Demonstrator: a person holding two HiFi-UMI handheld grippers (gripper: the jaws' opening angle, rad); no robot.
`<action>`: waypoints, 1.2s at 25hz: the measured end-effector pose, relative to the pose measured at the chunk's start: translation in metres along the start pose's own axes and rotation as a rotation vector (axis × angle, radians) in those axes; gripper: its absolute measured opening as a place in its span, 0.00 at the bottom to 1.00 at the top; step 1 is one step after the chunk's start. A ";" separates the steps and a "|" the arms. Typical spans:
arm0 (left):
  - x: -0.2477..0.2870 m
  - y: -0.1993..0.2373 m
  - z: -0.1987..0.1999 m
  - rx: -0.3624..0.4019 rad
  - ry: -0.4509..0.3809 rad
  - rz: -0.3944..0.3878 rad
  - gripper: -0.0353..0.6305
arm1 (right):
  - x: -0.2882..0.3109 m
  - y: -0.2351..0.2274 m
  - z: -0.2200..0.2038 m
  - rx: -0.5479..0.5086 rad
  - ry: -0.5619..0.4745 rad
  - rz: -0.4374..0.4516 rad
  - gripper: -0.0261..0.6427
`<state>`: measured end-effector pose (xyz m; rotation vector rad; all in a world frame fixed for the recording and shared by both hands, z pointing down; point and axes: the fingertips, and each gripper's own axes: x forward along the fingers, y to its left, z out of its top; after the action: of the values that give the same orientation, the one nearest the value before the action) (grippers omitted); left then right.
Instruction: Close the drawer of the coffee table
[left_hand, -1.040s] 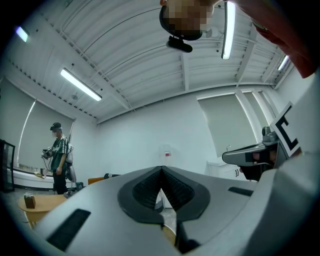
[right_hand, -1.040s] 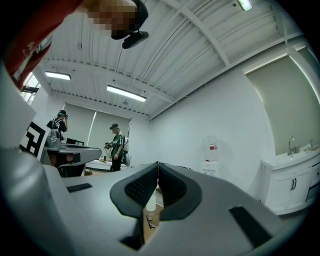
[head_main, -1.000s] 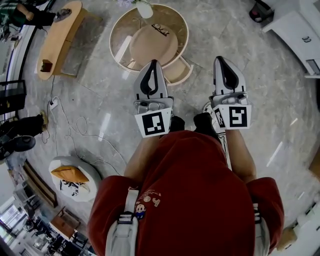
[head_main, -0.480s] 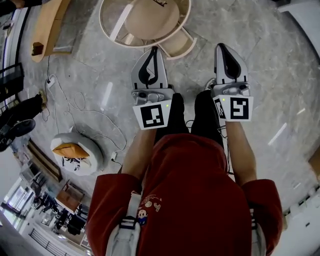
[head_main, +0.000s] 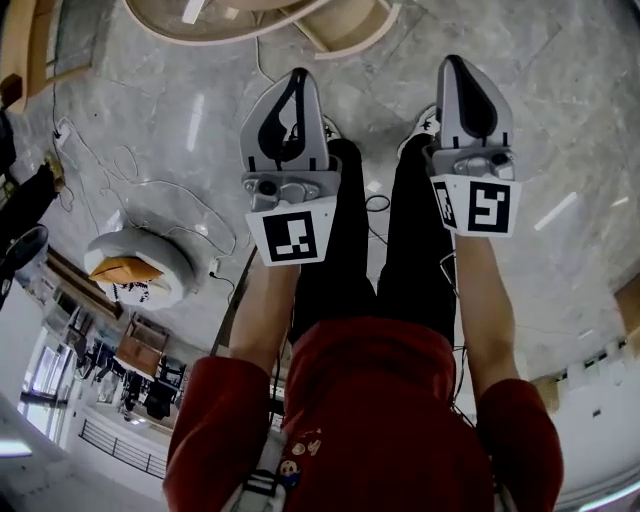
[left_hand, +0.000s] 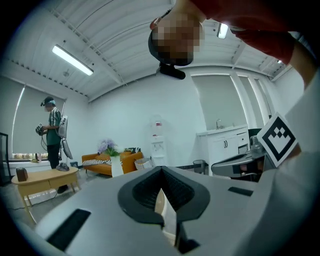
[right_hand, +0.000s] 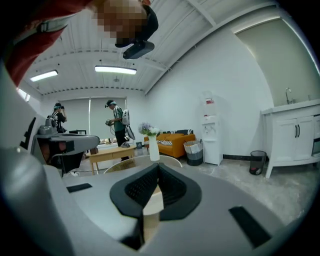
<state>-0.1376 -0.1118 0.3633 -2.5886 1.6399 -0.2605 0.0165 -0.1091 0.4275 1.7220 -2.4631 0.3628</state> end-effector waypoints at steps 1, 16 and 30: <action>0.000 -0.003 -0.021 -0.003 0.010 -0.009 0.07 | 0.004 0.001 -0.022 0.003 0.014 -0.003 0.07; -0.018 -0.043 -0.283 -0.051 0.117 -0.115 0.07 | 0.045 0.028 -0.276 -0.010 0.129 0.023 0.07; -0.047 -0.028 -0.421 -0.034 0.085 -0.104 0.07 | 0.071 0.069 -0.445 -0.054 0.231 0.067 0.33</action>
<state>-0.2067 -0.0429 0.7767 -2.7283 1.5495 -0.3564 -0.0924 -0.0355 0.8645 1.4875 -2.3464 0.4687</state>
